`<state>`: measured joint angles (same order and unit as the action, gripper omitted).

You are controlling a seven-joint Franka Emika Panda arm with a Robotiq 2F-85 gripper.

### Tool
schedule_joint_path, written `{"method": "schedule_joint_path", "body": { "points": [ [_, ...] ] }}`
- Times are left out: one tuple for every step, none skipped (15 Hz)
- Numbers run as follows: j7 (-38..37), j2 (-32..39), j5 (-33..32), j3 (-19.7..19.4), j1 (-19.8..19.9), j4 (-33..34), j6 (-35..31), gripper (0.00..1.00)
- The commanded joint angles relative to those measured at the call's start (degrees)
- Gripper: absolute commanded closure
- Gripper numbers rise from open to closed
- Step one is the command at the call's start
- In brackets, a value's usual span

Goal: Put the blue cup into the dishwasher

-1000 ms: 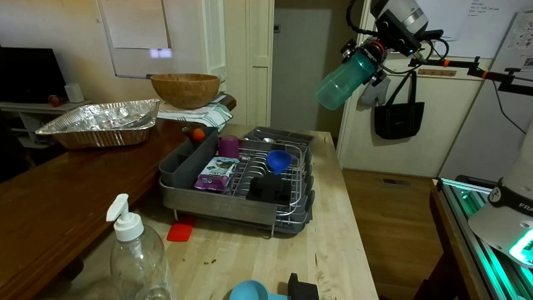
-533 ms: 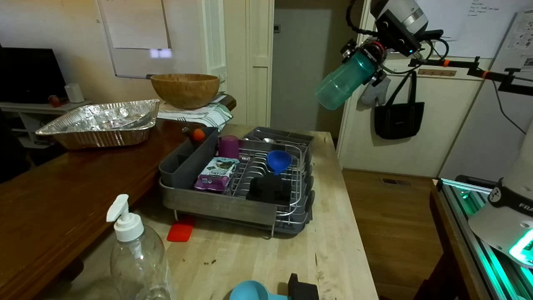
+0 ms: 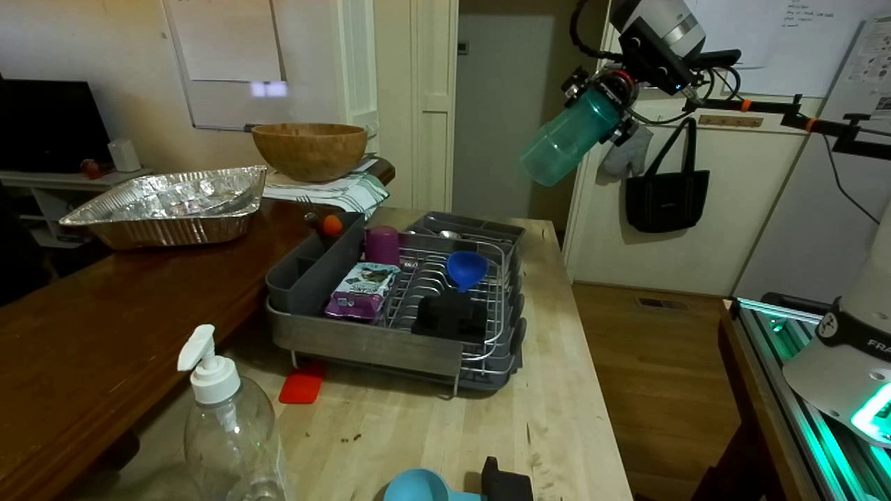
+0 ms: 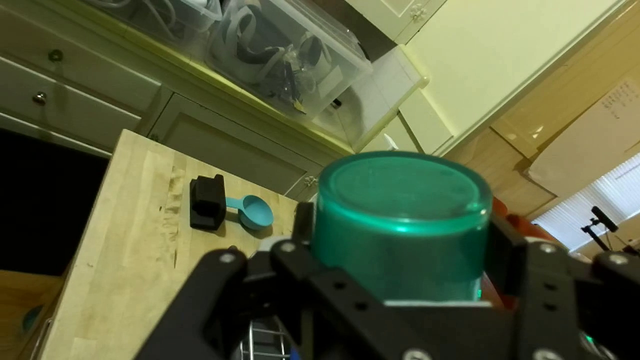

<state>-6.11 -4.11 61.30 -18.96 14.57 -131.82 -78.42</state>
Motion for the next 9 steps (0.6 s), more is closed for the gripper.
{"method": "schedule_joint_path", "body": {
  "points": [
    [0.1, 1.1, 0.1, 1.3, 0.7, 0.9, 0.1, 0.22],
    [0.1, 2.0, 0.1, 1.6, 0.5, 1.5, 0.1, 0.22],
    [0.2, 2.6, 0.2, 1.8, 0.4, 1.8, 0.2, 0.22],
    [0.3, 2.9, 0.2, 1.7, 0.4, 2.0, 0.2, 0.22],
    [0.4, 2.7, -0.2, 1.9, 0.2, 2.0, -0.3, 0.47],
    [-0.1, 3.2, -0.6, 2.4, -0.3, 2.7, -0.1, 0.47],
    [-2.2, 5.3, -1.8, 3.6, -1.2, 5.0, 0.7, 0.47],
    [-3.4, 6.7, -3.0, 4.5, -1.8, 6.7, 1.3, 0.47],
    [-4.2, 7.7, -4.0, 5.4, -2.2, 8.0, 1.9, 0.47]
  ]
}}
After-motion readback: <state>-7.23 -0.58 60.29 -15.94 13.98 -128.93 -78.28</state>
